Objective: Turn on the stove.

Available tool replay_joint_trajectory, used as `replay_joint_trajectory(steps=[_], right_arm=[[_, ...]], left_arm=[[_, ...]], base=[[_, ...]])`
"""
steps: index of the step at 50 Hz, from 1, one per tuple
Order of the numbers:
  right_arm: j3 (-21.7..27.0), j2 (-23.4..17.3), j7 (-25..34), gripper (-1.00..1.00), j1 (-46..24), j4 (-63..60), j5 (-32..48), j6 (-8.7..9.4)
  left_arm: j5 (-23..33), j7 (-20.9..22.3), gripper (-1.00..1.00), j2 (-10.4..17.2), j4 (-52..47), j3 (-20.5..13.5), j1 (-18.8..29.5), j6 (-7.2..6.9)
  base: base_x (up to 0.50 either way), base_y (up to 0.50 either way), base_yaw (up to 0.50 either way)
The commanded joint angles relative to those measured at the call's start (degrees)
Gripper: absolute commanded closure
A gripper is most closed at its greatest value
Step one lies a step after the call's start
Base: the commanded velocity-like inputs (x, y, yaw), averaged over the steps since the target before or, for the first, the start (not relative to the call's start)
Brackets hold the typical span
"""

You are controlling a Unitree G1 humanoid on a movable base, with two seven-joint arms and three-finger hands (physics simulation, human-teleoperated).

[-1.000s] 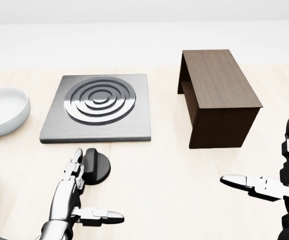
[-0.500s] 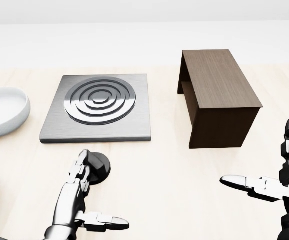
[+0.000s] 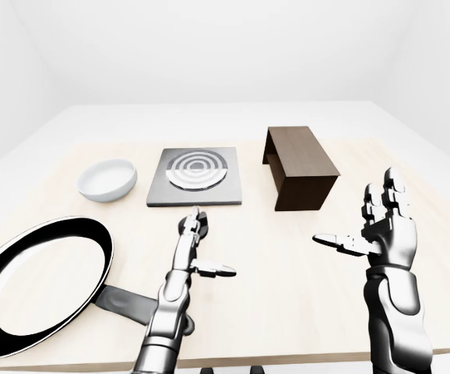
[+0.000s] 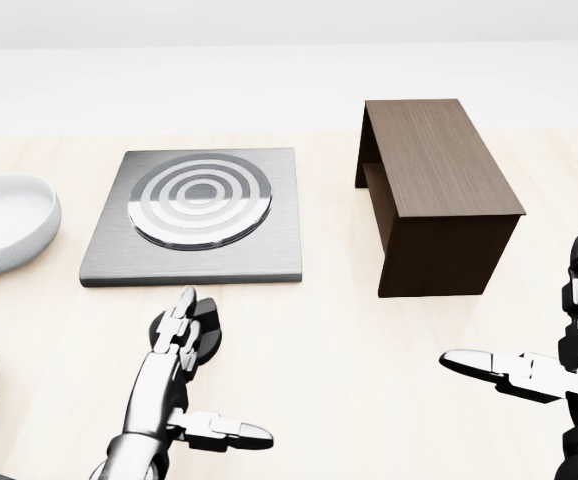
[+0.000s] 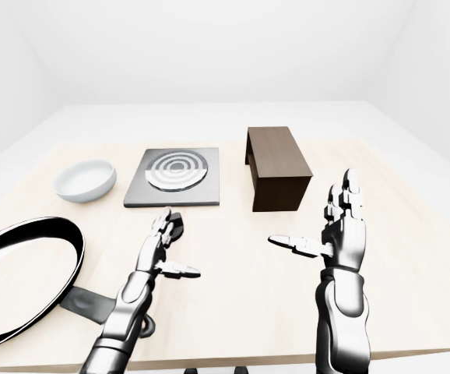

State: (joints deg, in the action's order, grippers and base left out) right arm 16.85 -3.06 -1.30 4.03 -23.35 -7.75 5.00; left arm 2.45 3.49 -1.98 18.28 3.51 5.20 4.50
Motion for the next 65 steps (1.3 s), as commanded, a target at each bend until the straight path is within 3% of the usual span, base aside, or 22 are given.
replay_joint_trajectory(steps=[1, 14, 24, 38, 41, 42, 52, 65], right_arm=[[0.02, 0.09, 0.07, -1.00, 0.12, -0.12, -0.06, 0.00], [-0.05, 0.11, 0.02, -1.00, 0.10, -0.21, -0.15, 0.00], [-0.13, 0.10, 0.08, -1.00, 0.05, -0.39, -0.36, 0.00], [-0.08, -0.03, 0.31, -1.00, -0.06, 0.32, -0.65, 0.00], [-0.29, 0.05, 0.29, -1.00, -0.10, 0.59, -0.57, 0.00], [-0.39, 0.11, 0.33, -1.00, 0.02, 0.52, -0.57, 0.00], [-0.70, 0.25, 0.25, -1.00, 0.07, -0.37, -0.58, 0.00], [-1.00, 0.35, 0.41, -1.00, 0.19, -0.70, -0.53, 0.00]], left_arm=[[-1.28, 0.47, -1.00, -0.32, 6.15, -0.97, 5.13, 0.23], [-3.61, 1.33, -1.00, -0.40, 12.78, -2.10, 9.98, 0.24], [-6.18, -4.55, -1.00, -1.44, 21.64, -3.82, 17.39, 0.50], [-6.57, -19.76, -1.00, -3.77, 25.48, -3.74, 20.60, 0.50], [-5.52, -28.29, -1.00, -3.83, 28.09, -4.70, 22.73, 0.50], [-4.62, -33.49, -1.00, -3.82, 31.19, -6.15, 25.13, 0.50], [-3.69, -33.49, -1.00, -1.92, 35.16, -7.27, 28.74, 0.50], [-1.57, -33.49, -1.00, -1.61, 26.52, -5.66, 25.48, 0.50]], base=[[0.00, 0.00, 0.00], [0.00, 0.00, 0.00], [0.00, 0.00, 0.00], [0.00, 0.00, 0.00], [0.00, 0.00, 0.00], [0.00, 0.00, 0.00], [0.00, 0.00, 0.00], [0.00, 0.00, 0.00]])
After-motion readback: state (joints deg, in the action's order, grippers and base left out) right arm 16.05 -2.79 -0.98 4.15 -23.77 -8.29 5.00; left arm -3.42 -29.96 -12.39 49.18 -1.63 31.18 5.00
